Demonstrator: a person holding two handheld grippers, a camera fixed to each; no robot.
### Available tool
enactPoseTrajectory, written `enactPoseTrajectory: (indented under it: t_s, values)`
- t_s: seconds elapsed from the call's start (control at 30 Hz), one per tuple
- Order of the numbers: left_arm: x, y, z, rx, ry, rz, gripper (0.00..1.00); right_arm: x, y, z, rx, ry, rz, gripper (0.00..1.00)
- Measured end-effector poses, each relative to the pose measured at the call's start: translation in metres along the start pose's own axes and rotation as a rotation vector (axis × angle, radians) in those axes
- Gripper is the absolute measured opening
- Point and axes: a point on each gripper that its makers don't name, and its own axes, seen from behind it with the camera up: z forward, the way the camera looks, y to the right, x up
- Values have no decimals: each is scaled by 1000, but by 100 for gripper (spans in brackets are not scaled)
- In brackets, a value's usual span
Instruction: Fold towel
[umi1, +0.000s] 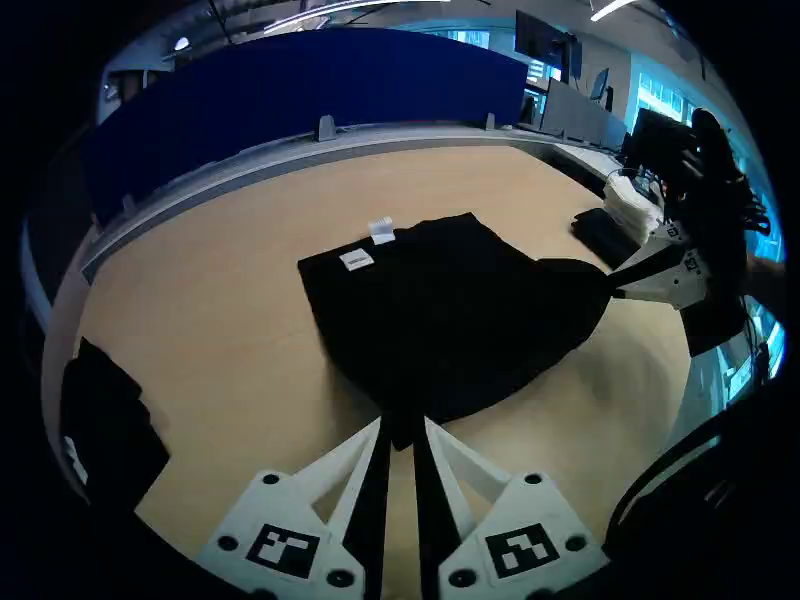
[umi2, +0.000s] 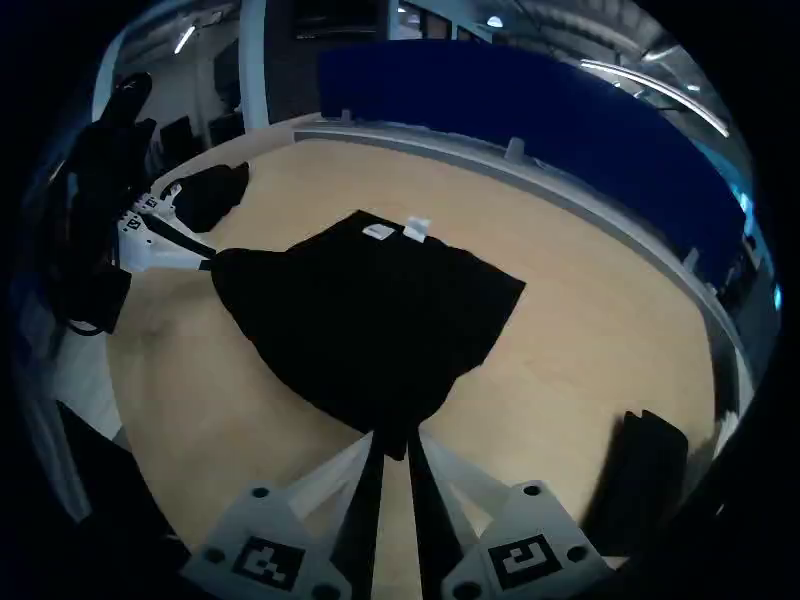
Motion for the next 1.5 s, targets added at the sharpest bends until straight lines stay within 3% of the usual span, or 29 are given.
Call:
enactPoseTrajectory:
  t_s: [0.77,1.2,1.5]
  values:
    - [12,28,-54,-38,13,-101,15,16,-8,-59,12,3,25,17]
    - [32,14,-40,-13,27,-99,15,28,3,-49,15,-12,2,17]
    - [54,-6,-10,6,24,-95,15,51,30,-23,-4,-16,-2,17]
